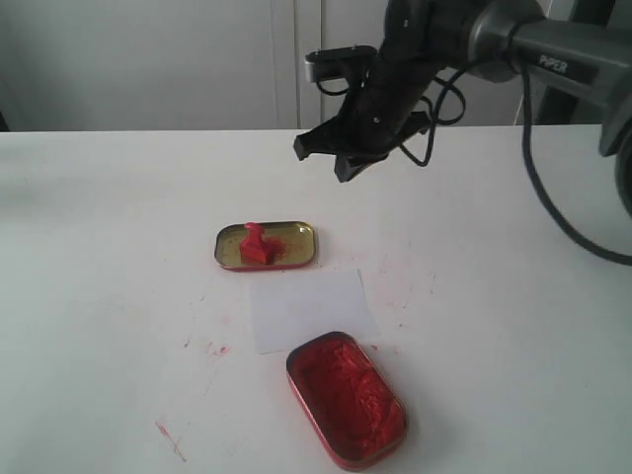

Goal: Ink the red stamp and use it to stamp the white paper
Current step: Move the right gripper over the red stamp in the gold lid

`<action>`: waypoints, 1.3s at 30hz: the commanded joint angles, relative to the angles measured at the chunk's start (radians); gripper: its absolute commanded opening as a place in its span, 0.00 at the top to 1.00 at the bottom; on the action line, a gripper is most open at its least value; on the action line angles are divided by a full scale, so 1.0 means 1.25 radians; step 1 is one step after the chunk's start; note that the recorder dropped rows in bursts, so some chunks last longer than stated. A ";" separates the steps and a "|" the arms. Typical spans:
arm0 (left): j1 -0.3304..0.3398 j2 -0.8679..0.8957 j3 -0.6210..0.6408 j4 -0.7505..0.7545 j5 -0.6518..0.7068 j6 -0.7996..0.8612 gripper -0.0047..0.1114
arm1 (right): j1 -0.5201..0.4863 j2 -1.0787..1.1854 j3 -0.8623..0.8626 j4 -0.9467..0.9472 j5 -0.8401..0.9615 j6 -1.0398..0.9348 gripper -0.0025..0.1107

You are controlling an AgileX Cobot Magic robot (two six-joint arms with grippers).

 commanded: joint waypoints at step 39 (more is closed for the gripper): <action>0.000 -0.003 0.004 0.001 -0.001 0.001 0.96 | 0.151 0.144 -0.157 0.055 -0.030 -0.486 0.59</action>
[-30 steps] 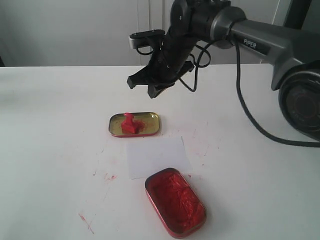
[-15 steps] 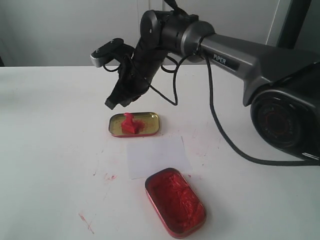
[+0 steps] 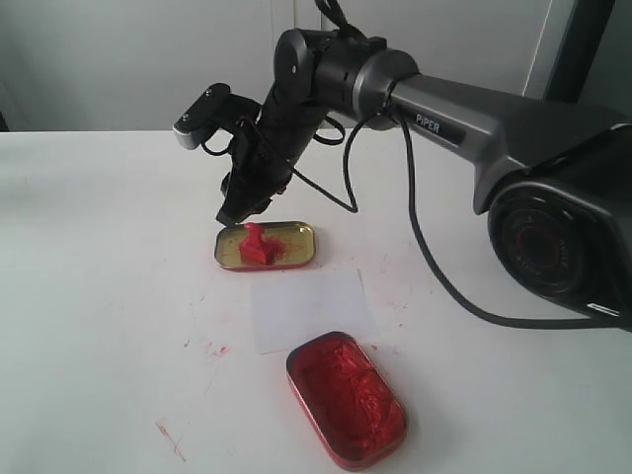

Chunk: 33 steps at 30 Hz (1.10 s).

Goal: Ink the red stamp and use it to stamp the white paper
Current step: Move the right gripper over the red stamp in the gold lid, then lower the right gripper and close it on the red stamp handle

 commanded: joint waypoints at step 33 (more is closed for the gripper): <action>0.000 -0.002 0.004 0.001 -0.001 0.001 0.96 | -0.002 0.083 0.001 -0.042 -0.078 0.009 0.62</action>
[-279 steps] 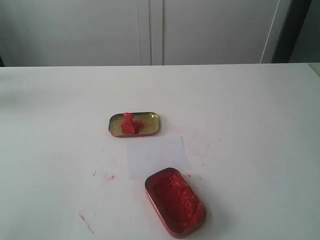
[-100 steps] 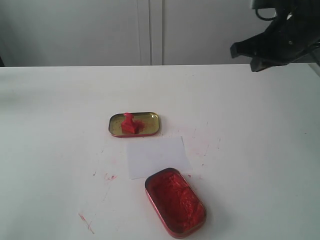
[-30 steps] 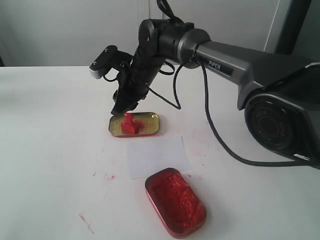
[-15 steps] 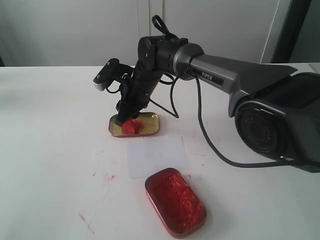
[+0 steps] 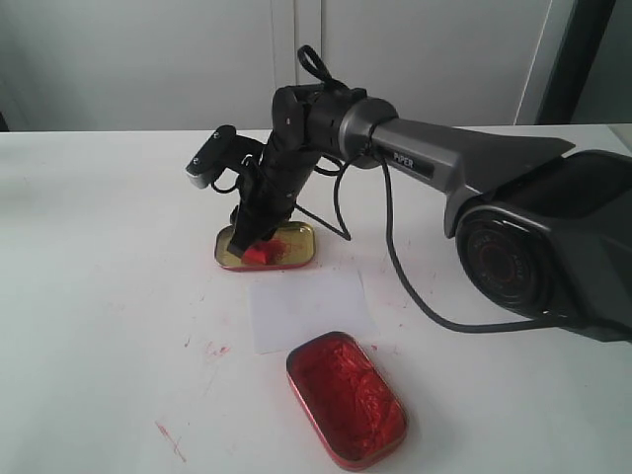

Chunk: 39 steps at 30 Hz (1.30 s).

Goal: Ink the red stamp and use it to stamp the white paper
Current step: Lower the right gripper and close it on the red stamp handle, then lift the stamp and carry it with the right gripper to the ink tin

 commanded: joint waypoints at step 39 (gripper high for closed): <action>0.000 -0.002 0.004 0.001 -0.001 0.001 0.96 | -0.010 -0.052 0.000 -0.003 0.016 0.158 0.98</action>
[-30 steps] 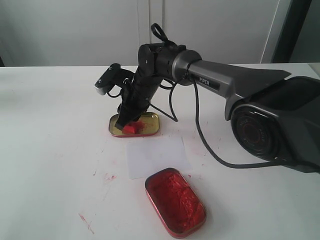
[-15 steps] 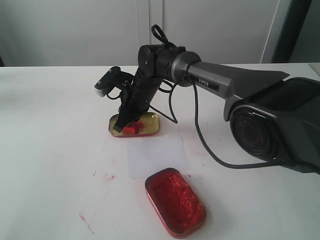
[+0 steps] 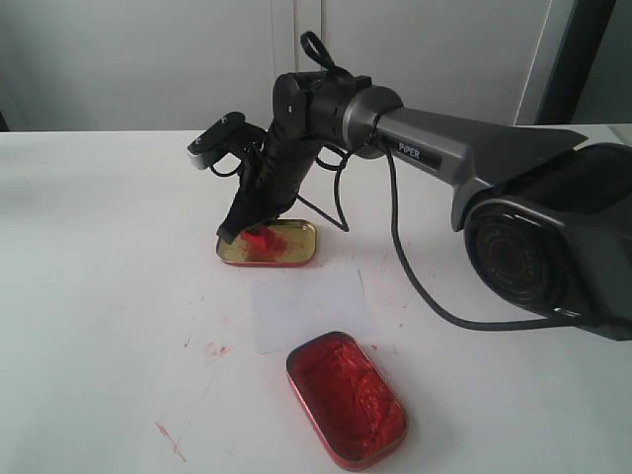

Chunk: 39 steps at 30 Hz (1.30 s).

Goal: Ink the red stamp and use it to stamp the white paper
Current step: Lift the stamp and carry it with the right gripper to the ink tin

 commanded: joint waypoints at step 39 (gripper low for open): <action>0.000 -0.002 0.004 0.001 -0.001 0.001 0.96 | -0.007 -0.496 0.668 -0.083 -0.145 0.349 0.98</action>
